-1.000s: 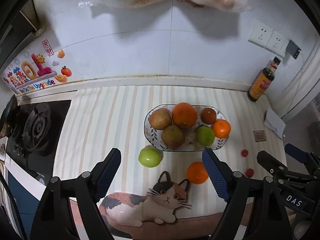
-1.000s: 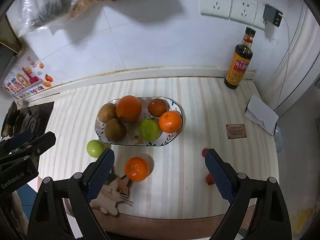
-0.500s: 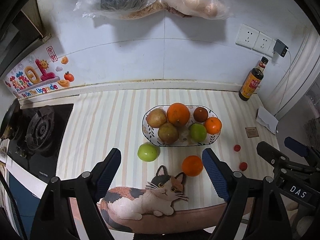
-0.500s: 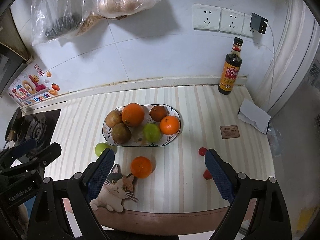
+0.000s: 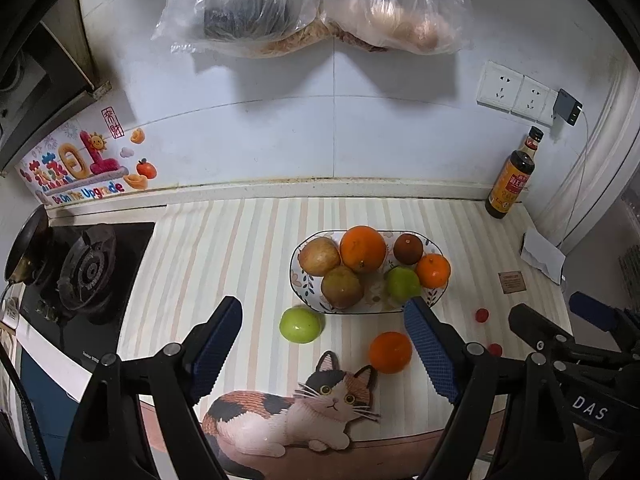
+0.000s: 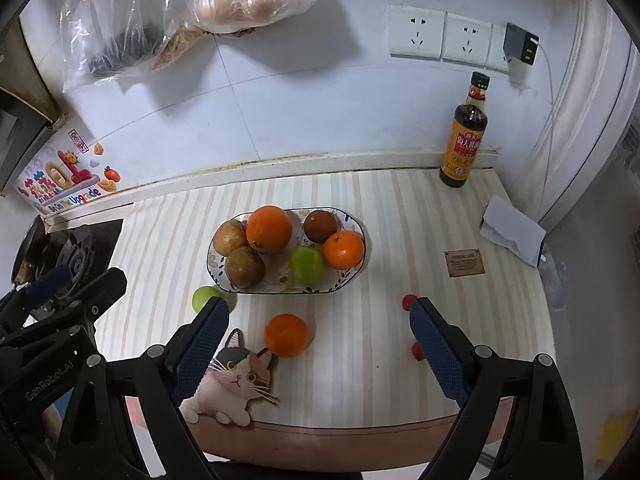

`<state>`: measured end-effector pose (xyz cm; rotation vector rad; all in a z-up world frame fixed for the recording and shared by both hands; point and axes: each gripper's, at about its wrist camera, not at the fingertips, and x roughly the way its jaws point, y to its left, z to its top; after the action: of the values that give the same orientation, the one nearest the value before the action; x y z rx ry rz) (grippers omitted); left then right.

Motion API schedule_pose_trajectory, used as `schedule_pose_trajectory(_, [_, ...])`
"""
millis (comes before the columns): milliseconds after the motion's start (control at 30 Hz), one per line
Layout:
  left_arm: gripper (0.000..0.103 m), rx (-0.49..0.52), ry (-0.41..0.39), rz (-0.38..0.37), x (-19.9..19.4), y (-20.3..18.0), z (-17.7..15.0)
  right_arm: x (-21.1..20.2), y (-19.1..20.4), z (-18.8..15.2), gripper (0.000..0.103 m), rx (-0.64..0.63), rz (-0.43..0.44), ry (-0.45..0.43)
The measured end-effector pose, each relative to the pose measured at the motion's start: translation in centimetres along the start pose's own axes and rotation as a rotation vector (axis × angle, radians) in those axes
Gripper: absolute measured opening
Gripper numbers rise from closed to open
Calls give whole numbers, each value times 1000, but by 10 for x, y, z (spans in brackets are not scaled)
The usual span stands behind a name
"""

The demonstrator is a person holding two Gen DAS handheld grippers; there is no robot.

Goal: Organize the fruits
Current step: 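Lift both open tools away from the plate, then grasp the green apple with the left tool while the right tool grasps the orange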

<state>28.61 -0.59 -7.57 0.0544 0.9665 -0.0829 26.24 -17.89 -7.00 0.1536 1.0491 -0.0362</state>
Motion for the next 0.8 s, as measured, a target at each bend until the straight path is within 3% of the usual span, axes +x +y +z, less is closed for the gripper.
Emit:
schedule_pose_trajectory(133, [83,-10,25,7,14,4,1,22,-2,1,94,11,15,41])
schedule_pose_trajectory(167, [88,-9,34,18,18,5,1,30,-2,1,94,10,18,56])
schedule_pose_trajectory(200, [100,-8,45,36,26,8,1,40,-2,0,94,13,26,76])
schedule_pose_trajectory(233, [101,-9,50,48,32,10,0,53,-2,-1,94,14,36,99])
schedule_pose_trajectory(500, [101,-121,231,135,108,65,-17,163,6,-24,94,26,97,307])
schedule_pose_trajectory(633, [101,-193,331,123,146,89,-28,212,15,-38,94,22,117,401])
schedule_pose_trajectory(800, [101,-200,409,105,184,92,-33,246,24,-52,94,11,123,471])
